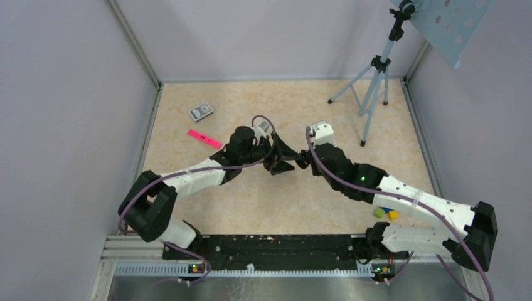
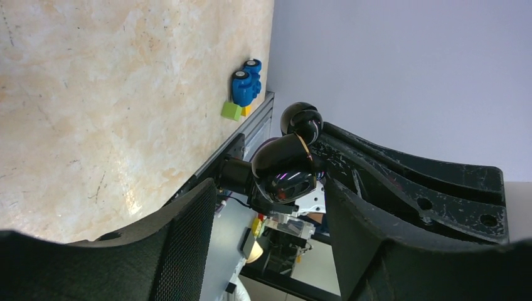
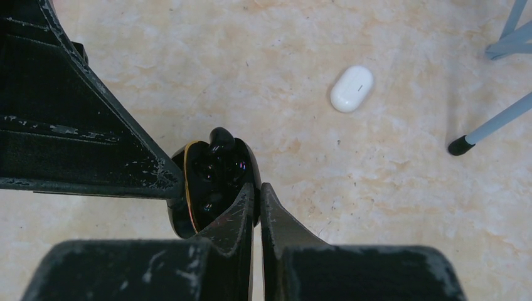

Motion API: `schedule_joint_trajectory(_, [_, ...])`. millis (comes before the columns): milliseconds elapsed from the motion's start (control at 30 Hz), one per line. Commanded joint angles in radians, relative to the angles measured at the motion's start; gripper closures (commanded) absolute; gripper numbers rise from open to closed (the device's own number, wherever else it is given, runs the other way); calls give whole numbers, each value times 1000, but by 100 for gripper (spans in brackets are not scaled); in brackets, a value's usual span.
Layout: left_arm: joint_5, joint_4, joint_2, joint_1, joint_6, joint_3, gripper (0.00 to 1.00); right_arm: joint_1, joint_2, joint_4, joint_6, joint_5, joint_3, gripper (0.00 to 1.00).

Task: Insert the wireless bluetooth earbuds into the charging case
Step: Pass from the right arm to the left

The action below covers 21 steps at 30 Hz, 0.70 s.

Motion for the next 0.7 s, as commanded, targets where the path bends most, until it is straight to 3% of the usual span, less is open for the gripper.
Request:
schedule_joint_trajectory(0, [0,71,2,-2,-21,16,31,20,-29,17,8,30,50,100])
schedule_joint_trajectory(667, [13,66,24,-3,-19,27,48,33,-36,21,10,37,43,100])
